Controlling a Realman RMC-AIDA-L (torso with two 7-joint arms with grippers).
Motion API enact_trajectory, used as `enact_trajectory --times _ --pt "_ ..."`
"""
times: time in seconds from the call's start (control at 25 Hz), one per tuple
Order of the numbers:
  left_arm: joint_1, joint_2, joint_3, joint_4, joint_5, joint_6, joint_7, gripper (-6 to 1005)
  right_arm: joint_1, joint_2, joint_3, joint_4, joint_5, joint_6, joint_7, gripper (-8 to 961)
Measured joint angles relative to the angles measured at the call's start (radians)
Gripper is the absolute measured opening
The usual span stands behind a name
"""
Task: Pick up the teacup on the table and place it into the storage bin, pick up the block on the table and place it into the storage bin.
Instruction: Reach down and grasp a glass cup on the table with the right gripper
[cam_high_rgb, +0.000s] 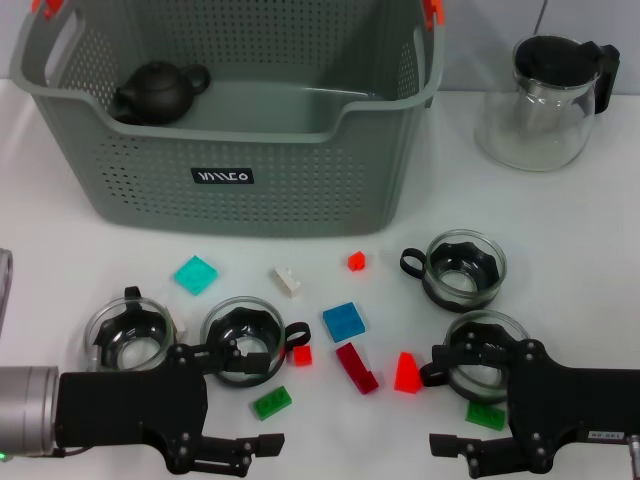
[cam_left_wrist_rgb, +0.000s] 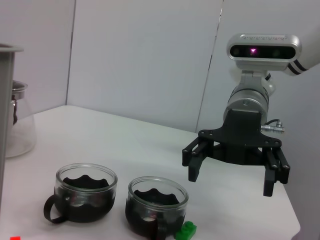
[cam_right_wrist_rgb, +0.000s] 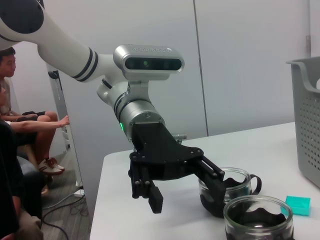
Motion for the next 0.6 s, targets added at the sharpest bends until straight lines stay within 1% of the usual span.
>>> enact_trajectory --times 0.6 --pt "0.000 0.001 -0.005 0.000 0.000 0.000 -0.001 861 0.003 0.000 0.000 0.000 0.000 0.000 0.001 927"
